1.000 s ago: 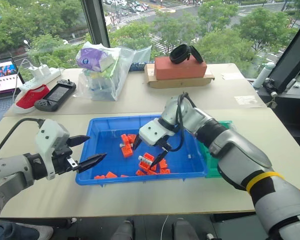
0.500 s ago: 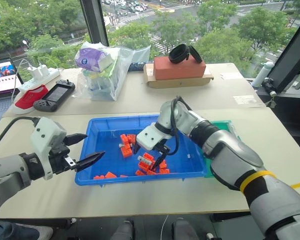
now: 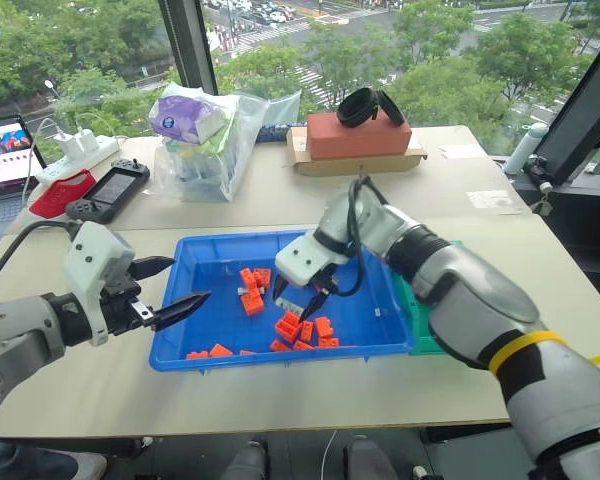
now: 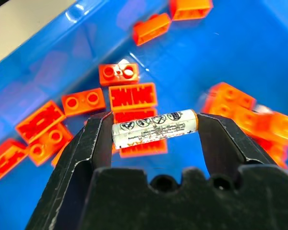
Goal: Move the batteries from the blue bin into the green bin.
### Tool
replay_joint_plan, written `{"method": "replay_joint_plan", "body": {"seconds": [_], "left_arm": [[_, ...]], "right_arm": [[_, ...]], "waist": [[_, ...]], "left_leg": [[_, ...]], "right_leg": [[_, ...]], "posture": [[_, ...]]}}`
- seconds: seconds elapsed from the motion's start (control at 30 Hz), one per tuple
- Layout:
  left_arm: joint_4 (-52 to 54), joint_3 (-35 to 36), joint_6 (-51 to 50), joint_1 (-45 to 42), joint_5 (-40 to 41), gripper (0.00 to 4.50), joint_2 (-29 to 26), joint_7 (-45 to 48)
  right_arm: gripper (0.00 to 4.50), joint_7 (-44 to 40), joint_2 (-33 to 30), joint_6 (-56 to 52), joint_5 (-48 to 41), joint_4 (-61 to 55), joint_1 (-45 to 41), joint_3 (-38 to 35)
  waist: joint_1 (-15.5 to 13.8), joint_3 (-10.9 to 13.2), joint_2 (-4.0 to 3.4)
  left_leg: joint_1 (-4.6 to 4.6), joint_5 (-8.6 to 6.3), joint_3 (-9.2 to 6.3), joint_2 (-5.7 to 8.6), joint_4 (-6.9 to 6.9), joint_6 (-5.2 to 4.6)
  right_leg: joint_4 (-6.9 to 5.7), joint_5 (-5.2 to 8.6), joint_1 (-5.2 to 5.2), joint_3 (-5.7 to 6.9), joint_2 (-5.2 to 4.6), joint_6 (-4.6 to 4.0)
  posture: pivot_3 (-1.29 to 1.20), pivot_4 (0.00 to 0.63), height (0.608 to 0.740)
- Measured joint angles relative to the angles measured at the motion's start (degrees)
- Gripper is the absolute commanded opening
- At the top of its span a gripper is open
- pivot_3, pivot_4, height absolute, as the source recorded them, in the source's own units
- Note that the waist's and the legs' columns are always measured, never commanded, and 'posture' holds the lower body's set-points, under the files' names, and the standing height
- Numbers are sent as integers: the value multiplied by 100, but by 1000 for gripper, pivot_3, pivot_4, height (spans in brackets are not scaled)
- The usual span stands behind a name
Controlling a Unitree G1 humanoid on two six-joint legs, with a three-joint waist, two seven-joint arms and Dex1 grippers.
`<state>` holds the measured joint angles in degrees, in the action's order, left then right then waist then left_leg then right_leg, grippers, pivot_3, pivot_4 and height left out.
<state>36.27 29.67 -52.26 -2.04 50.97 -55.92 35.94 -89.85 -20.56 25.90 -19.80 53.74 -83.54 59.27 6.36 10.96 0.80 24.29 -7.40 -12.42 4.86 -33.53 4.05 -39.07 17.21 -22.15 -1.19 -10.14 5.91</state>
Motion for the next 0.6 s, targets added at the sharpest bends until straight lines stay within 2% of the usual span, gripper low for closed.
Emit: {"method": "replay_joint_plan", "body": {"seconds": [0.1, 0.2, 0.4, 0.5, 0.57, 0.6], "left_arm": [[-106, -196, 121, -173, -81, 4500, 1, 56], [-153, -435, 241, -322, -149, 4500, 5, 147], [-337, -733, 354, -802, -7, 4500, 126, 423], [-441, -945, 364, -1078, 8, 4500, 151, 556], [-629, -1196, 395, -1301, -56, 4500, 174, 666], [-678, -1243, 423, -1332, -74, 4500, 177, 701]], "right_arm": [[2543, 0, -496, -436, -717, -485, -137, 72], [2543, 0, -903, -1114, -1303, -768, -301, -271], [2543, 0, -2020, -1896, -1067, -486, -231, -1778], [2543, 0, -2836, -2308, -693, -647, 139, -2377], [2543, -1, -3477, -2751, -602, -1239, 671, -2596], [2543, -1, -3601, -2851, -593, -1369, 810, -2630]], "waist": [[-13, 0, 0], [-19, 0, 1], [-160, 1, 3], [-235, 1, 4], [-237, 2, 4], [-223, 2, 5]], "left_leg": [[3, 0, 0, 0, 1, 0], [2, 0, 1, -1, 2, 0], [16, -1, 1, 2, -4, -1], [30, -7, 5, 3, -16, -10], [37, -8, 7, 3, -21, -13], [39, -9, 10, 3, -23, -14]], "right_leg": [[0, 0, -3, 0, 0, 0], [1, 0, -2, 0, 0, 0], [13, 0, -1, 1, 0, 0], [19, 0, -4, 2, -1, 0], [19, 0, -8, 1, -1, 1], [18, 1, -9, 1, -1, 1]], "posture": [[0, 150, 740], [0, 150, 740], [0, 150, 740], [0, 150, 740], [0, 150, 740], [0, 150, 740]]}}
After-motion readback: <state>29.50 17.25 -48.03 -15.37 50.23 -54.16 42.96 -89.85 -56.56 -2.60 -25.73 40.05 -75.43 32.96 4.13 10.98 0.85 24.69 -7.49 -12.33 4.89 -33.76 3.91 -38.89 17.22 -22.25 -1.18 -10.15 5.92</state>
